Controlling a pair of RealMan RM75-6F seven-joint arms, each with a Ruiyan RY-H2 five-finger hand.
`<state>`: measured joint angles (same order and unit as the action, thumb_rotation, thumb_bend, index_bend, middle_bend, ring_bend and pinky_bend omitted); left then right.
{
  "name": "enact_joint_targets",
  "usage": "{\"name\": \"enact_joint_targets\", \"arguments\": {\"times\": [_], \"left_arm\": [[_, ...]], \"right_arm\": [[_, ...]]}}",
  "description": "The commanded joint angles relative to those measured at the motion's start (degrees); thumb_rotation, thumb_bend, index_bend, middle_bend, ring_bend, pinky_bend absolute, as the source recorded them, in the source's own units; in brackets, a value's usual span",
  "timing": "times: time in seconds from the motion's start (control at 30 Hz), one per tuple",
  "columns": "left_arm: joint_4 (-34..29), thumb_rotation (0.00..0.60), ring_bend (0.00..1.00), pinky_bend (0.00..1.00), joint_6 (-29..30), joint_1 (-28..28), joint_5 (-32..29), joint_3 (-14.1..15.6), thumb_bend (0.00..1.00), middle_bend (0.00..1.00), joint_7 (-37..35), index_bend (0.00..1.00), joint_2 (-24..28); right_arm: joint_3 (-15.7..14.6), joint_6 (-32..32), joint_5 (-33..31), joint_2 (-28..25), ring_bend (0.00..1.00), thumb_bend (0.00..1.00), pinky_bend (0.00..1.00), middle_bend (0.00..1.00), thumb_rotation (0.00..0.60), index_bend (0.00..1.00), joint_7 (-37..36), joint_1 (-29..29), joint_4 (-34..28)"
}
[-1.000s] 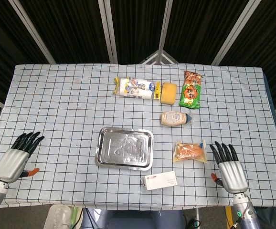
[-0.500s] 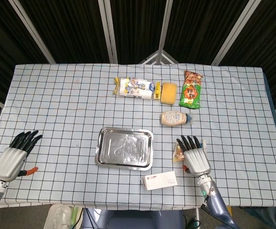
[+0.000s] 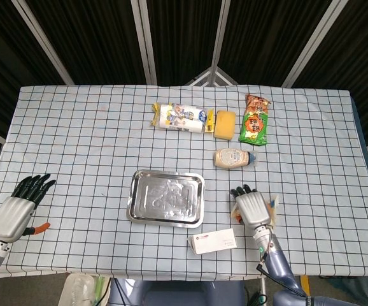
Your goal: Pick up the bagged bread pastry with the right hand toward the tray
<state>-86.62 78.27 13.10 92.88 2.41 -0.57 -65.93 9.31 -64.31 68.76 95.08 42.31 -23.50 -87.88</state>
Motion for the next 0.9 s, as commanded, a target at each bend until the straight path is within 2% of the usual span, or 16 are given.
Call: {"name": "enact_joint_targets", "arguments": {"times": [0.03,0.27,0.4,0.47,0.77,0.9], "left_arm": [[-0.03,0.600,0.00,0.00,-0.06,0.01,-0.03,0.00,0.06,0.00,0.15,0.00,-0.04],[-0.11,0.600,0.00,0.00,-0.20,0.04,-0.17,-0.04,0.06,0.00,0.47,0.00,-0.13],[-0.16,0.600,0.00,0.00,-0.33,0.09,-0.18,-0.03,0.06,0.00,0.70,0.00,-0.21],[-0.20,0.600,0.00,0.00,-0.19,0.04,-0.15,-0.03,0.06,0.00,0.66,0.00,-0.17],[0.02,0.600,0.00,0.00,-0.07,0.07,-0.20,-0.15,0.06,0.00,-0.07,0.00,0.03],[0.04,0.600,0.00,0.00,0.25,0.00,0.02,-0.13,0.06,0.00,-0.49,0.00,0.17]], "right_arm": [[-0.44,-0.56,0.12,-0.23,0.39,0.38,0.64,0.48,0.600,0.48,0.07,-0.12,-0.29],[-1.24,-1.45,0.96,-0.92,0.40,0.40,0.64,0.51,0.600,0.52,0.33,-0.85,-1.36],[-1.38,-1.98,1.63,-0.92,0.40,0.40,0.64,0.52,0.600,0.54,3.16,-2.06,-3.06],[-0.75,-1.62,1.81,-0.50,0.40,0.40,0.64,0.52,0.600,0.54,7.57,-4.05,-4.79],[3.13,-2.30,-6.13,2.96,0.40,0.40,0.64,0.53,0.600,0.55,24.09,-10.62,-10.92],[5.38,-3.21,-9.70,7.05,0.40,0.40,0.64,0.53,0.600,0.55,30.83,-14.99,-12.76]]}}
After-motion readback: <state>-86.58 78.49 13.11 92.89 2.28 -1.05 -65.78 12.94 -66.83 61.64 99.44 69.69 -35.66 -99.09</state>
